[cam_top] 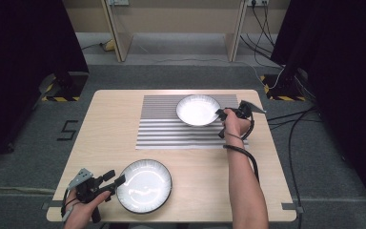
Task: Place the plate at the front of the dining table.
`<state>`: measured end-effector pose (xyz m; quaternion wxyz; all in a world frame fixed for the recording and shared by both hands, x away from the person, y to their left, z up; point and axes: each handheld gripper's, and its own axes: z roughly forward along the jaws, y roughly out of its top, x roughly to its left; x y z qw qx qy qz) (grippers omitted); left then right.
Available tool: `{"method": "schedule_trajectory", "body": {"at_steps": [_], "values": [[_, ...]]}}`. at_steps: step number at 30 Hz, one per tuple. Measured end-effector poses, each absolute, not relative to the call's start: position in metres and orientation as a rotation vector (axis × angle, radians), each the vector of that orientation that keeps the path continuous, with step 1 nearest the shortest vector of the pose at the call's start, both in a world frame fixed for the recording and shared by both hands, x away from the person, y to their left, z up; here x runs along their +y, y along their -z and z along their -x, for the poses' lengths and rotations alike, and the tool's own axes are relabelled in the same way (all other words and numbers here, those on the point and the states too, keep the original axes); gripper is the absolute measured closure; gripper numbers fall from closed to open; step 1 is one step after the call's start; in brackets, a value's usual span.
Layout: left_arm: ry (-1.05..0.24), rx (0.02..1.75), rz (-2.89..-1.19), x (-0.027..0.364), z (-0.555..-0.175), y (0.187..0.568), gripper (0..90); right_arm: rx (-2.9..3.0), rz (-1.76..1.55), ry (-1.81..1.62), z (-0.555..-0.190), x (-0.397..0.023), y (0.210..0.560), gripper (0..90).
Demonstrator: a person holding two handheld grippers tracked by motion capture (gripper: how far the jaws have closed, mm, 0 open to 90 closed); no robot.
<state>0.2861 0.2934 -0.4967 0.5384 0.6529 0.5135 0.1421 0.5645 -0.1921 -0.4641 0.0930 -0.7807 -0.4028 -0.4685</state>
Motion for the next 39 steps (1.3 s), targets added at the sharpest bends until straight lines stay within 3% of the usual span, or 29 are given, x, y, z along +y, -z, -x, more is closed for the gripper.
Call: {"method": "schedule_trajectory", "body": {"at_steps": [39], "values": [[-0.335, 1.223, -1.561, 0.294, -0.287, 0.498, 39.6, -1.172, 2.354, 1.361, -0.575, -0.196, 0.478, 78.5]]}}
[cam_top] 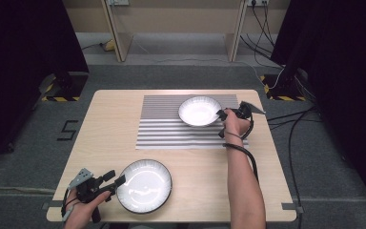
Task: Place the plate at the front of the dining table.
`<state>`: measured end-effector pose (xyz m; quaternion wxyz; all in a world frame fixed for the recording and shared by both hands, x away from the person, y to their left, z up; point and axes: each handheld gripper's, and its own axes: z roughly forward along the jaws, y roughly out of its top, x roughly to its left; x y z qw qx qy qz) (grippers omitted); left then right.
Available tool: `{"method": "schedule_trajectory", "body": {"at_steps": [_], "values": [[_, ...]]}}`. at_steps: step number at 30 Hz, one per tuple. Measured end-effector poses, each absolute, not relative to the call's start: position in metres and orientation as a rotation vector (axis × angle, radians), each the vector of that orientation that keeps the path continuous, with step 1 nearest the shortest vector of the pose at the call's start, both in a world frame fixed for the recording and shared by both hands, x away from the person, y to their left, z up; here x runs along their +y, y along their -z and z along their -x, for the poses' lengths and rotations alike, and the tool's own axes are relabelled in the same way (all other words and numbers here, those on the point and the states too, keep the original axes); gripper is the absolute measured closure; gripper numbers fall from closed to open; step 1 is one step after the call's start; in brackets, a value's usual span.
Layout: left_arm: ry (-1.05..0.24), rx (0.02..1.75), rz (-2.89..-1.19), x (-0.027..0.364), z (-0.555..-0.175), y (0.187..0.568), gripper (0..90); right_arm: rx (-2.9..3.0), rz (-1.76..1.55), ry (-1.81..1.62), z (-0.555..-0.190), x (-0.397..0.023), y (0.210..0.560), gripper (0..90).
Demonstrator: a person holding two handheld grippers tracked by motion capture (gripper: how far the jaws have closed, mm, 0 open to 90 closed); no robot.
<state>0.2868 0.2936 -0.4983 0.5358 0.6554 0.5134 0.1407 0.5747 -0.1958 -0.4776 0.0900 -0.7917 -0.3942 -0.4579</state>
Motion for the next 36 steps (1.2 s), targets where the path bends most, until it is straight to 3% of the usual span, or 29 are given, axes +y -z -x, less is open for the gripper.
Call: {"method": "schedule_trajectory", "body": {"at_steps": [29, 36], "values": [[-0.335, 1.221, -1.563, 0.294, -0.287, 0.499, 39.6, -1.233, 2.403, 1.304, -0.576, -0.194, 0.489, 78.8], [-0.331, 1.221, -1.564, 0.293, -0.287, 0.499, 39.5, -1.277, 2.435, 1.293, -0.574, -0.201, 0.489, 74.8]]}}
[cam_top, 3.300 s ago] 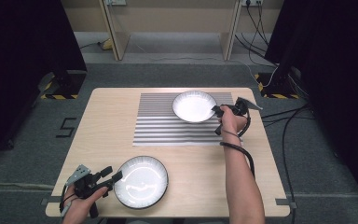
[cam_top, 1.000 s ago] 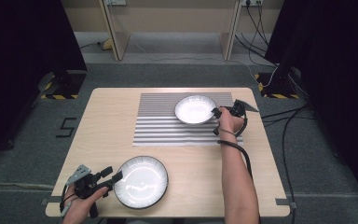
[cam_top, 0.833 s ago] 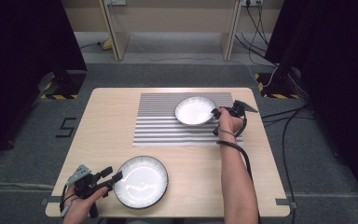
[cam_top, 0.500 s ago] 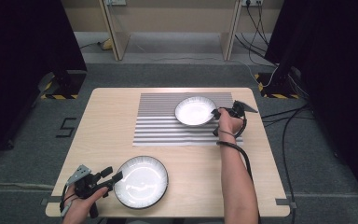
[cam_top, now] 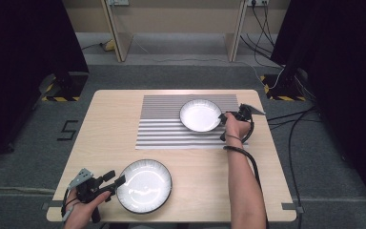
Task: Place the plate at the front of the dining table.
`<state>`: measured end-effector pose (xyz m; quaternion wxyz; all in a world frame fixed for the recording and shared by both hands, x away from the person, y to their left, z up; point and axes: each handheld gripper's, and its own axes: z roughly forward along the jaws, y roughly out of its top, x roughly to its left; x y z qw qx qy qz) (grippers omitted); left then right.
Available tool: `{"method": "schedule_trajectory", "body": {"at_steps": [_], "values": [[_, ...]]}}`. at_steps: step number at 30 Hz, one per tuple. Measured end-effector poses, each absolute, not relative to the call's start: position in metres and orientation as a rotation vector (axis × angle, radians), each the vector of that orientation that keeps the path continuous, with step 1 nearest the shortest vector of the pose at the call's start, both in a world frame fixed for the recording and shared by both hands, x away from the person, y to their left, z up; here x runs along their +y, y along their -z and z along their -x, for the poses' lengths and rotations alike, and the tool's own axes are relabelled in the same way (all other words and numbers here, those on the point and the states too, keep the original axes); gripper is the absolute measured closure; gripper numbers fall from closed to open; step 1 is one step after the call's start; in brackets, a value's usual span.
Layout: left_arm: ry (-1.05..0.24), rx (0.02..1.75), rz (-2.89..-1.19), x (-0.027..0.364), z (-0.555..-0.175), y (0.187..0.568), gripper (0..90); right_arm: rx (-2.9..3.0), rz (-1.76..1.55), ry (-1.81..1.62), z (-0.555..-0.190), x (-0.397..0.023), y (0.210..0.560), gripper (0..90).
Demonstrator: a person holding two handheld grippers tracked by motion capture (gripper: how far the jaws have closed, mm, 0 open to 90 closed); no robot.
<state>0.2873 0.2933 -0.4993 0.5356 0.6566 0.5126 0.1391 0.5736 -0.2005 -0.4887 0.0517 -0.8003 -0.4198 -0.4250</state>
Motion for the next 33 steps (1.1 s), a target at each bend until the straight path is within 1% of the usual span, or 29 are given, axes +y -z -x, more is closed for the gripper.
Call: {"method": "schedule_trajectory", "body": {"at_steps": [1, 8, 9, 10, 11, 12, 15, 17, 26, 33], "values": [[-0.331, 1.221, -1.564, 0.293, -0.287, 0.499, 39.6, -1.277, 2.435, 1.293, -0.574, -0.201, 0.489, 74.8], [-0.334, 1.221, -1.564, 0.293, -0.287, 0.499, 39.6, -1.29, 2.437, 1.323, -0.571, -0.201, 0.484, 65.0], [-0.334, 1.221, -1.564, 0.293, -0.287, 0.499, 39.5, -1.29, 2.437, 1.323, -0.571, -0.201, 0.484, 65.0], [-0.332, 1.221, -1.563, 0.293, -0.287, 0.499, 39.5, -1.294, 2.439, 1.326, -0.569, -0.201, 0.483, 62.6], [-0.332, 1.221, -1.563, 0.293, -0.287, 0.499, 39.6, -1.294, 2.439, 1.326, -0.569, -0.201, 0.483, 62.6], [-0.33, 1.218, -1.563, 0.293, -0.287, 0.499, 39.6, -1.29, 2.444, 1.325, -0.567, -0.202, 0.483, 60.3], [-0.33, 1.217, -1.566, 0.292, -0.287, 0.499, 39.6, -1.288, 2.452, 1.334, -0.564, -0.205, 0.483, 59.5], [-0.33, 1.217, -1.568, 0.292, -0.287, 0.499, 39.6, -1.274, 2.449, 1.331, -0.559, -0.208, 0.483, 57.3], [-0.334, 1.221, -1.566, 0.292, -0.286, 0.499, 39.5, -1.3, 2.432, 1.353, -0.551, -0.214, 0.473, 56.5], [-0.335, 1.22, -1.568, 0.292, -0.286, 0.499, 39.6, -1.356, 2.428, 1.345, -0.54, -0.217, 0.475, 55.2]]}}
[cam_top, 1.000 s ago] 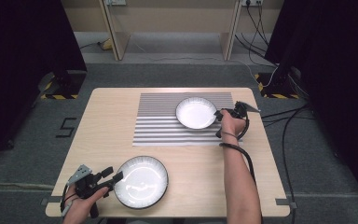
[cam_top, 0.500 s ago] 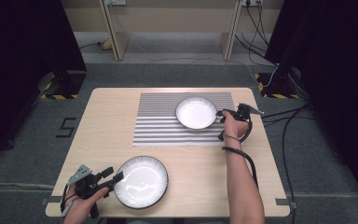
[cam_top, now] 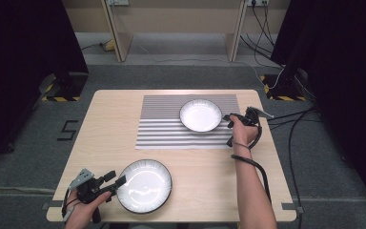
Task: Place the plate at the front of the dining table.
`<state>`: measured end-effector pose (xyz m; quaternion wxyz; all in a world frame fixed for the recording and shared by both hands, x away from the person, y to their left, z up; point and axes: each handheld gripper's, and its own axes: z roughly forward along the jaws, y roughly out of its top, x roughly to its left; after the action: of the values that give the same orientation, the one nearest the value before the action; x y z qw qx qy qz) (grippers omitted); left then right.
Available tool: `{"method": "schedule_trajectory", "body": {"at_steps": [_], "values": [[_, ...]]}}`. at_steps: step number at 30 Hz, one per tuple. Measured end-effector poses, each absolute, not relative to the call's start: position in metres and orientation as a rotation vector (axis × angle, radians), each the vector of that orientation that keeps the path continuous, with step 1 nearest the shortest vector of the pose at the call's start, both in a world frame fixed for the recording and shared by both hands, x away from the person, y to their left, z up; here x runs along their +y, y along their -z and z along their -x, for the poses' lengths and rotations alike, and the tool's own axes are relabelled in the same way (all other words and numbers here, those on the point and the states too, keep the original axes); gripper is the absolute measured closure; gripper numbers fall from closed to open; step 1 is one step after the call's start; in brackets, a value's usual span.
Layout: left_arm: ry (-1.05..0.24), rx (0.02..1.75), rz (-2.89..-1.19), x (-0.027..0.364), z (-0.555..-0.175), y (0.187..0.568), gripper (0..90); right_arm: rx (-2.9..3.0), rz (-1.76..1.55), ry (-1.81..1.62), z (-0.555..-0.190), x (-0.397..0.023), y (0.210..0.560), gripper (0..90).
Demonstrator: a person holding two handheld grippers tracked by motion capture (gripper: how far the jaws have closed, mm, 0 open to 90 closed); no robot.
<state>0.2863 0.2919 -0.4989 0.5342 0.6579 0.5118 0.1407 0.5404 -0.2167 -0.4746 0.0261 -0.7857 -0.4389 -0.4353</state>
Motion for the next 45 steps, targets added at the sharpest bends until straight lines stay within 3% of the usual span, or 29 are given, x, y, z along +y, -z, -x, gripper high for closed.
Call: {"method": "schedule_trajectory", "body": {"at_steps": [45], "values": [[-0.333, 1.215, -1.573, 0.29, -0.286, 0.499, 39.6, -1.495, 2.35, 1.416, -0.468, -0.225, 0.459, 54.9]]}}
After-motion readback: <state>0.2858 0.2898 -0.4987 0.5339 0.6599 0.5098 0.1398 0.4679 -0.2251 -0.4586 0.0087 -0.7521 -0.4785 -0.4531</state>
